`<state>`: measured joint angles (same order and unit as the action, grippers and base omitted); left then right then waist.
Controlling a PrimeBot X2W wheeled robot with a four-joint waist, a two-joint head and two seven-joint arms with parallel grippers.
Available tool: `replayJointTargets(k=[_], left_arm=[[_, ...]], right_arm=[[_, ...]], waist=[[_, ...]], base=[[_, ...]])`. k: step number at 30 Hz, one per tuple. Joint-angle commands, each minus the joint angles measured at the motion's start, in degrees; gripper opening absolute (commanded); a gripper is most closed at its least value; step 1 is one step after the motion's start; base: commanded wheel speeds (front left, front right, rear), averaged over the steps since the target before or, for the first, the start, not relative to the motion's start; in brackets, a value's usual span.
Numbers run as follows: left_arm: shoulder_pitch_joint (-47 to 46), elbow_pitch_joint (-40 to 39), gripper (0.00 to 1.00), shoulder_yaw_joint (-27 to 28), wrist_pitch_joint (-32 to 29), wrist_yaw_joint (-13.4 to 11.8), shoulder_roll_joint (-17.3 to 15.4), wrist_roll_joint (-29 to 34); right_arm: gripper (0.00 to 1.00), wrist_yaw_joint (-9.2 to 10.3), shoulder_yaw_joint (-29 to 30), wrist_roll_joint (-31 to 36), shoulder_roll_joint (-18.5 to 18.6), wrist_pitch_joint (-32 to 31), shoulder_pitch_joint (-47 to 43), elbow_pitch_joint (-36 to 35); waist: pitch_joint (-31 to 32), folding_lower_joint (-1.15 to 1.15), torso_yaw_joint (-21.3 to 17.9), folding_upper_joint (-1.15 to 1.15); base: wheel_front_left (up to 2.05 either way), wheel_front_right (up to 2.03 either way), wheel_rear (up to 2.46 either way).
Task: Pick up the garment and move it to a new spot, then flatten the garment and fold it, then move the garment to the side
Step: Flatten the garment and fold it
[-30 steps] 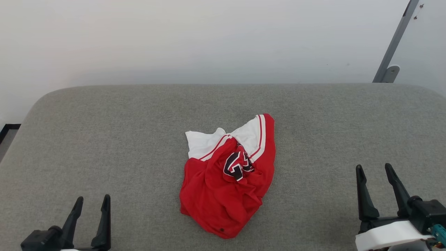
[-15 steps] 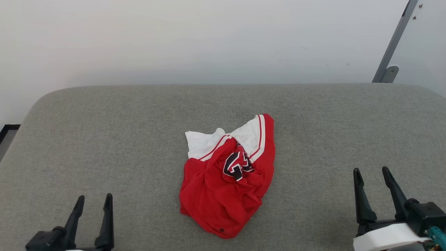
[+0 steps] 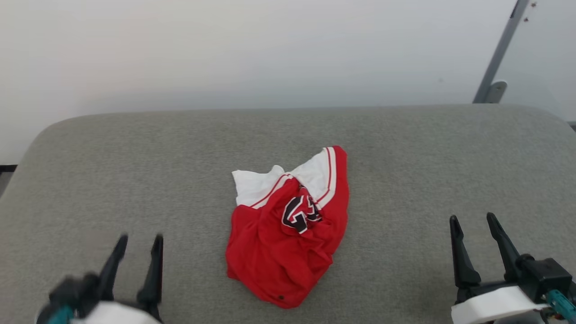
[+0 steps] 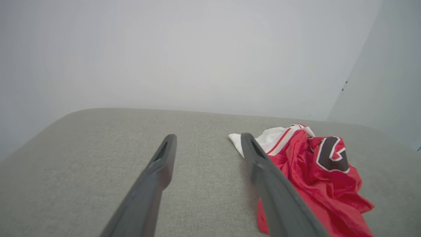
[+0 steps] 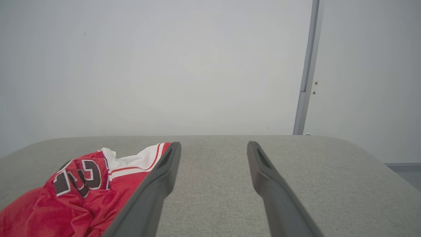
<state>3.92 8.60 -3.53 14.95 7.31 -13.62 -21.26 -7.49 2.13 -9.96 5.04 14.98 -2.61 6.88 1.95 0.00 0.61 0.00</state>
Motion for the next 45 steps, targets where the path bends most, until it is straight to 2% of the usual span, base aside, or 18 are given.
replayJointTargets(k=[1, 4, 10, 12, 17, 24, 32, 37, 45], left_arm=[[-2.7, 0.5, 1.00, -1.3, -0.6, 0.2, -1.8, -1.5], [-6.7, 1.5, 1.00, -5.1, -3.0, 0.2, -4.9, -5.4], [-16.6, 3.2, 1.00, -13.9, -12.0, 0.2, -12.5, -14.2], [-18.3, 3.8, 1.00, -15.2, -14.2, 0.2, -13.3, -16.3], [-28.1, 6.9, 1.00, -21.5, -23.8, 0.1, -18.7, -22.4], [-38.8, 14.4, 1.00, -25.8, -33.2, 0.2, -22.5, -27.2], [-46.3, 25.2, 1.00, -29.1, -43.5, 0.2, -22.9, -28.8], [-49.8, 31.8, 1.00, -31.0, -50.4, -1.4, -21.6, -28.8], [-52.1, 39.5, 1.00, -35.5, -58.5, -3.1, -17.0, -26.9]], right_arm=[[1.00, 0.00, -0.4, 0.4, 0.4, 0.3, 1.0, -0.1], [1.00, 0.00, -1.3, 0.1, 0.8, 0.3, 1.8, 0.1], [1.00, 0.00, -3.2, -0.1, 1.2, 0.3, 3.9, 0.2], [1.00, 0.00, -3.6, -0.2, 1.2, 0.3, 4.4, 0.3], [1.00, 0.00, -5.7, -0.4, 1.2, 0.3, 7.4, 0.5], [1.00, 0.00, -7.9, -0.9, 0.8, 0.3, 11.3, 0.5], [1.00, 0.00, -8.7, -1.0, 0.0, 0.3, 13.3, 0.3], [1.00, 0.00, -8.7, -0.9, -0.3, 0.3, 14.3, 0.5], [1.00, 0.00, -9.1, 0.2, -0.5, 0.3, 16.0, 1.1]], waist=[[-0.5, 0.00, -0.8, 0.00], [-1.3, 0.00, -2.4, 0.00], [-4.1, 0.00, -5.9, 0.00], [-4.7, 0.00, -6.5, 0.00], [-8.2, 0.00, -10.0, 0.00], [-12.5, 0.00, -14.7, 0.00], [-16.2, 0.00, -17.7, 0.00], [-18.0, 0.00, -18.3, 0.00], [-20.2, 0.00, -18.3, 0.00]], base=[[0.00, 0.00, 0.00], [0.00, 0.00, 0.00], [0.00, 0.00, 0.00], [0.00, 0.00, 0.00], [0.00, 0.00, 0.00], [0.00, 0.00, 0.00], [0.00, 0.00, 0.00], [0.00, 0.00, 0.00], [0.00, 0.00, 0.00]])
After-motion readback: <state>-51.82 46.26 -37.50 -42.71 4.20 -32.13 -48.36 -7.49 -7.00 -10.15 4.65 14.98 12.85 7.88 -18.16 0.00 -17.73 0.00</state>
